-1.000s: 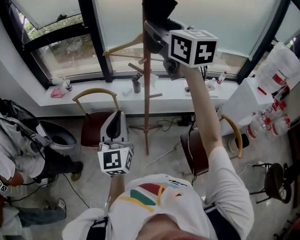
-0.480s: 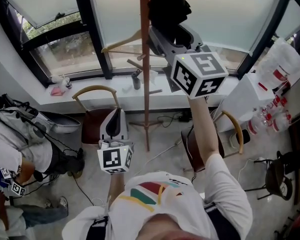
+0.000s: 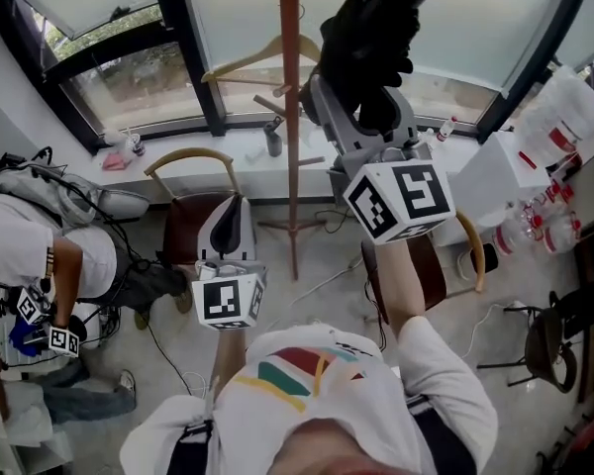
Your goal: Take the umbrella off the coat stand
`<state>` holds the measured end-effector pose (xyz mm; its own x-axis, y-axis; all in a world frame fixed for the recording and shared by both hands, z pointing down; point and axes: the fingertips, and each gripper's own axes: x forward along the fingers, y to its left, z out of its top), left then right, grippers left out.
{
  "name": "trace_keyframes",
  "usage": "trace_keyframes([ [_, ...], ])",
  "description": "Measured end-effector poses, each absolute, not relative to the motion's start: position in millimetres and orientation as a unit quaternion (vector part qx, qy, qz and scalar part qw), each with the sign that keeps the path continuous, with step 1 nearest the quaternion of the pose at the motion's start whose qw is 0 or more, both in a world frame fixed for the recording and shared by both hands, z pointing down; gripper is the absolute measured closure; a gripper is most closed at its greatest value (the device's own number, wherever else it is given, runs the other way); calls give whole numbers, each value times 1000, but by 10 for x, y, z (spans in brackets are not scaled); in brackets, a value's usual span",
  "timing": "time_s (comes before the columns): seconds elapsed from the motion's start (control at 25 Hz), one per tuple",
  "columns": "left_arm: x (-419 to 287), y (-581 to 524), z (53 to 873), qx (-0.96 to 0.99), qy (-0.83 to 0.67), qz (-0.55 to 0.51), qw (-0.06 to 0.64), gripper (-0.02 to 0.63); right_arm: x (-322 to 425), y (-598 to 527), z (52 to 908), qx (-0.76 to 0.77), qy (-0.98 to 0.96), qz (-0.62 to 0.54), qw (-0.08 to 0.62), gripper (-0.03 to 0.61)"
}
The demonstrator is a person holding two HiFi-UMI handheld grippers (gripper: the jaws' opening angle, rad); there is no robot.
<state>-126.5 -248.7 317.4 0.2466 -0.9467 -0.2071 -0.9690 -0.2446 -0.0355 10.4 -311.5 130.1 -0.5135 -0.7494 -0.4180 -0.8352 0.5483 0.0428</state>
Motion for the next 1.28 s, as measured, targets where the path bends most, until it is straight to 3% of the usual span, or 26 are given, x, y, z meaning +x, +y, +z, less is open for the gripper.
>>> trace_keyframes([
  [1.28, -1201, -2336, 3102, -784, 611, 73, 79, 603, 206, -2486, 3024, -480, 871, 31, 96, 368],
])
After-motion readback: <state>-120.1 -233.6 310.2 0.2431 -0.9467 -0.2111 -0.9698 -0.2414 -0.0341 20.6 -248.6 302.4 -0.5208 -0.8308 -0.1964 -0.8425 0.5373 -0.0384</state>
